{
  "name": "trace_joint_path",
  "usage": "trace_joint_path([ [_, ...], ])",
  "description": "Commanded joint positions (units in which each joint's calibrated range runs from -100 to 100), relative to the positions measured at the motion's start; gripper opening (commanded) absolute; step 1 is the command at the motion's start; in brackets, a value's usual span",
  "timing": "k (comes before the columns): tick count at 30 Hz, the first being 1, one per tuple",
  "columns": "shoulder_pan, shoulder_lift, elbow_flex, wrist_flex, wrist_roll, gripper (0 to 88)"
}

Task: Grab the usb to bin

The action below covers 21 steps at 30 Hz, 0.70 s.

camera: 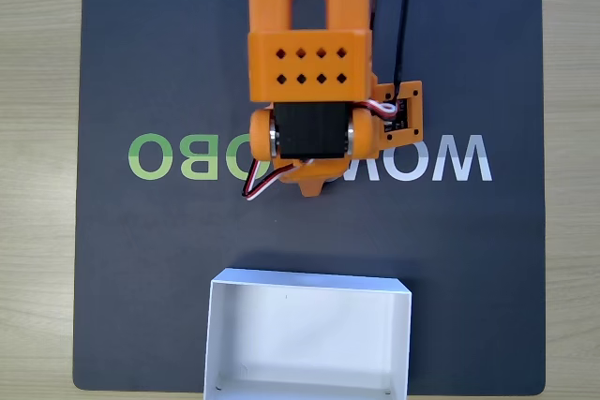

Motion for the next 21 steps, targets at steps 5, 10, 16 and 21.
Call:
trace_joint_path([
  [5, 0.82, -1.08, -1.12, -0.17, 0.19, 19.4],
  [10, 0.06, -4.9, -1.85, 0.52, 0.24, 19.9],
  [16, -1.62, -17.53, -2.39, -0.26, 0.24, 19.9],
  [21, -1.45, -29.49, -7.36, -5.67, 0.24, 19.9],
])
